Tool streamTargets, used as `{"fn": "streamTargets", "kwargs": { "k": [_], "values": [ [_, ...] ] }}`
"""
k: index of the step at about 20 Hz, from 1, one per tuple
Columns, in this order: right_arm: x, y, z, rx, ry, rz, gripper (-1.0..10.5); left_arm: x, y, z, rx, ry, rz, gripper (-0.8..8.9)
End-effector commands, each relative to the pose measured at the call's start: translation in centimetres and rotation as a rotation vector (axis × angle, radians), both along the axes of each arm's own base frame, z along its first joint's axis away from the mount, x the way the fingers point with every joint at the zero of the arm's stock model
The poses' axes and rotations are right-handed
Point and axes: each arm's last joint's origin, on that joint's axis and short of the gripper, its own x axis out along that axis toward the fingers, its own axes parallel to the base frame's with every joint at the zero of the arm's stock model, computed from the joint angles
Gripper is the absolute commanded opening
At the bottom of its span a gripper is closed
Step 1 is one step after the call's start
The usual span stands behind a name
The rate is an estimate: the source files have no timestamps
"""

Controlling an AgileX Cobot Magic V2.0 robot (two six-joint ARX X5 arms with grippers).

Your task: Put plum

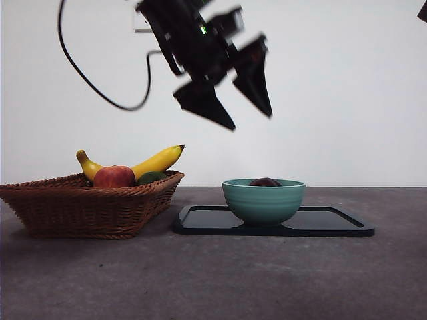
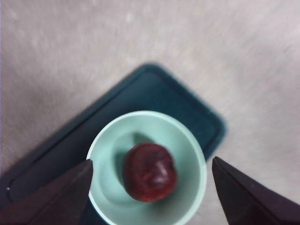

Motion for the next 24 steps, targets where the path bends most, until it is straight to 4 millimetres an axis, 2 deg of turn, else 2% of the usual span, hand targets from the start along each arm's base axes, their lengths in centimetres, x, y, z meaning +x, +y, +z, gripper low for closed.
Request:
{"fn": "streamTargets", "kwargs": {
  "k": [1,7,17,21,24],
  "values": [
    [0.0,0.1,0.1,0.001,-0.006,0.011,1.9,0.5,-1.6,-1.6,0.031,-0.026,-0.047,4.04],
    [-0.2,0.0,-0.1,-0.013,0.027,0.011,1.9,1.1,-3.2,-5.4,0.096,-0.009,-0.067,4.04],
    [-0.2,0.0,-0.2,-0.015,0.032,0.011,1.9,1.1,-4.4,-8.4,0.150,0.019,-0.098,4.03],
    [-0.2,0.0,-0.2,-0.016,0.032,0.011,1.9,1.0,-4.6,-8.7,0.154,0.023,-0.103,3.98],
    [-0.2,0.0,-0.2,-0.016,0.031,0.011,1.9,1.0,-4.7,-8.7,0.151,0.020,-0.104,2.84]
  ]
}}
